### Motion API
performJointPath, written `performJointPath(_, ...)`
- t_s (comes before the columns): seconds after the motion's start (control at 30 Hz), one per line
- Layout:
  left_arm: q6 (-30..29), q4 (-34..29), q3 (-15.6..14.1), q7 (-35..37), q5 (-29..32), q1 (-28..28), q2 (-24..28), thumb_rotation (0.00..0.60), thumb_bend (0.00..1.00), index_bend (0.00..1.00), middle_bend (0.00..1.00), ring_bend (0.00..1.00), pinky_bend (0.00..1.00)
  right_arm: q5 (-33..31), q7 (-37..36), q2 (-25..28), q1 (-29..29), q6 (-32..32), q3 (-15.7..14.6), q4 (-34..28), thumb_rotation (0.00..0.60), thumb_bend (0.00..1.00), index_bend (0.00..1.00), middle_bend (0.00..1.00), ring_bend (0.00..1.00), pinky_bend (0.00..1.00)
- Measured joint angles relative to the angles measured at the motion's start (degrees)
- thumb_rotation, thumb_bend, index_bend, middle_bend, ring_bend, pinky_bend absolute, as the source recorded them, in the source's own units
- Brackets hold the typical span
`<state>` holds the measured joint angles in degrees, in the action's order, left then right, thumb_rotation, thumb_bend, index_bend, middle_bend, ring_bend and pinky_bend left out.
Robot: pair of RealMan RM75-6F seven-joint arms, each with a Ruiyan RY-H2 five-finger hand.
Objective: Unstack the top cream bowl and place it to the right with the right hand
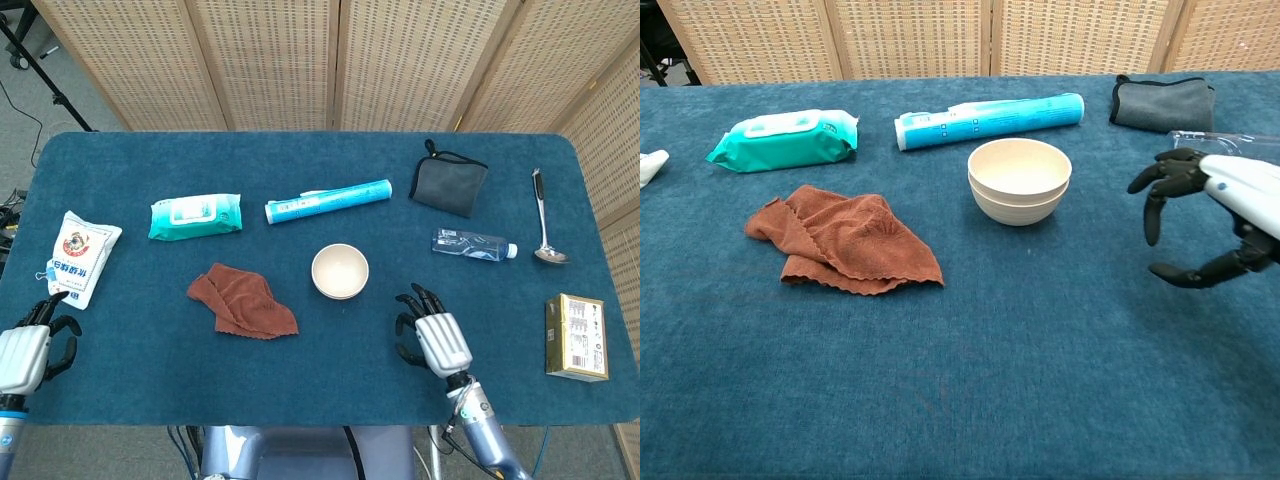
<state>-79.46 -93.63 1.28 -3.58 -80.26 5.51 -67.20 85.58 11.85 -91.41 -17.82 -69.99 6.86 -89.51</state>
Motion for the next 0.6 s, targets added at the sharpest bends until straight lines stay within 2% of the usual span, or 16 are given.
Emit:
performJointPath(0.27, 0.3, 0.4, 0.4, 0.9, 0.7, 0.1, 0.0, 0.600, 0.52, 0.53, 0.17, 0.16, 0.35, -1.6, 0.9, -3.2, -4.1, 1.8, 3.0, 4.4, 0.600, 0.31, 0.55, 0.21, 0.02, 0.10)
performJointPath(0.6, 0.9, 0.0, 0.2, 0.9, 0.8, 0.2, -0.2, 0.600, 0.52, 0.53, 0.17, 0.16, 0.35, -2.4, 2.2, -2.2, -6.3, 1.4, 5.0, 2.8, 0.600, 0.31, 0.55, 0.21, 0.02, 0.10)
